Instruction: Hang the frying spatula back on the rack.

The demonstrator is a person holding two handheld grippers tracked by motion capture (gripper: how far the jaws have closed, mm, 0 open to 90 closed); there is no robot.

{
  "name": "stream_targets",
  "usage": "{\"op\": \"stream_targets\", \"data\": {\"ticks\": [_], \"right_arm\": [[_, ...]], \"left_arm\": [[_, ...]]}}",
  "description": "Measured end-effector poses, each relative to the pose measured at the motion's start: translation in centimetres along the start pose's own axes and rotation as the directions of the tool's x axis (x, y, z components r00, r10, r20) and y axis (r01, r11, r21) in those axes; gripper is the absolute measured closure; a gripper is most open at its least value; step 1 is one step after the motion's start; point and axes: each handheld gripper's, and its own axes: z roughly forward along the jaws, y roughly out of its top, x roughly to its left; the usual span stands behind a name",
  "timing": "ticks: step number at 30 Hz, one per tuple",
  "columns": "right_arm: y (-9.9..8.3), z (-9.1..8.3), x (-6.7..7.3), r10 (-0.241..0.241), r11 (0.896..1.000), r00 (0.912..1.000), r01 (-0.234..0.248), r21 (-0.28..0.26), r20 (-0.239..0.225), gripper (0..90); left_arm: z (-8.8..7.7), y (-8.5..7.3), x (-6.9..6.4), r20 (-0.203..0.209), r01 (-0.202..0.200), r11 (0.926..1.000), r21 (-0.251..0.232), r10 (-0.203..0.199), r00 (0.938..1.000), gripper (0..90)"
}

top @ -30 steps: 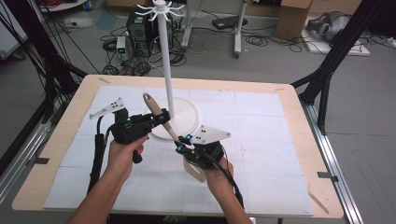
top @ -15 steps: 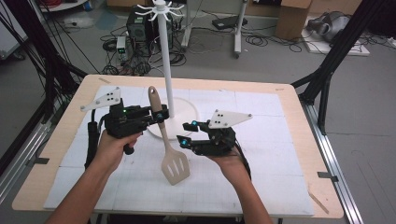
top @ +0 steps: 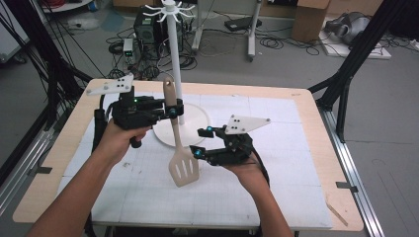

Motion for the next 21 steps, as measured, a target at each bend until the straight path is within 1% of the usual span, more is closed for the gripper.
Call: {"op": "stream_targets", "data": {"ticks": [2,4,6,9,11,13,16,18,21], "right_arm": [[-0.2,-0.8,-0.1,0.001,1.0,0.9993,-0.001,-0.004,0.037,33.2],[-0.4,-1.6,-0.3,-0.003,1.0,0.9969,0.003,0.0,0.078,28.6],[-0.6,-2.3,-0.4,0.006,1.0,0.993,-0.006,-0.001,0.118,25.7],[-1.1,-3.3,-0.6,0.004,1.0,0.9878,-0.004,0.001,0.156,24.8],[-1.3,-3.8,-0.7,0.002,1.0,0.9859,-0.003,0.0,0.168,24.8],[-1.6,-4.3,-0.7,0.004,1.0,0.9844,-0.005,0.0,0.176,24.8],[-1.9,-4.8,-0.7,0.01,1.0,0.9824,-0.01,0.0,0.186,24.8],[-2.0,-5.1,-0.8,0.005,1.0,0.9814,-0.005,0.0,0.192,24.8],[-2.1,-5.6,-0.8,0.006,1.0,0.9798,-0.005,-0.001,0.2,24.8]], "left_arm": [[0.3,0.9,0.4,0.004,-0.001,1.0,0.001,0.001,1.0,74.1],[0.7,1.8,0.8,-0.004,-0.011,0.9999,0.004,0.011,0.9999,74.1],[1.1,2.8,1.3,-0.016,-0.018,0.9998,0.006,0.018,0.9997,74.1],[1.8,4.2,1.9,-0.027,-0.02,0.9997,0.011,0.02,0.9994,74.1],[2.4,5.1,2.4,-0.035,-0.025,0.9995,0.021,0.026,0.999,74.1],[2.8,5.9,3.0,-0.04,-0.023,0.9994,0.027,0.024,0.9989,74.1],[3.2,6.8,3.9,-0.039,-0.006,0.9997,0.024,0.007,0.9992,74.1],[3.4,7.3,4.3,-0.044,-0.008,0.9996,0.025,0.009,0.999,74.0],[3.4,8.0,4.9,-0.042,-0.004,0.9999,0.014,0.004,0.9991,74.0]]}}
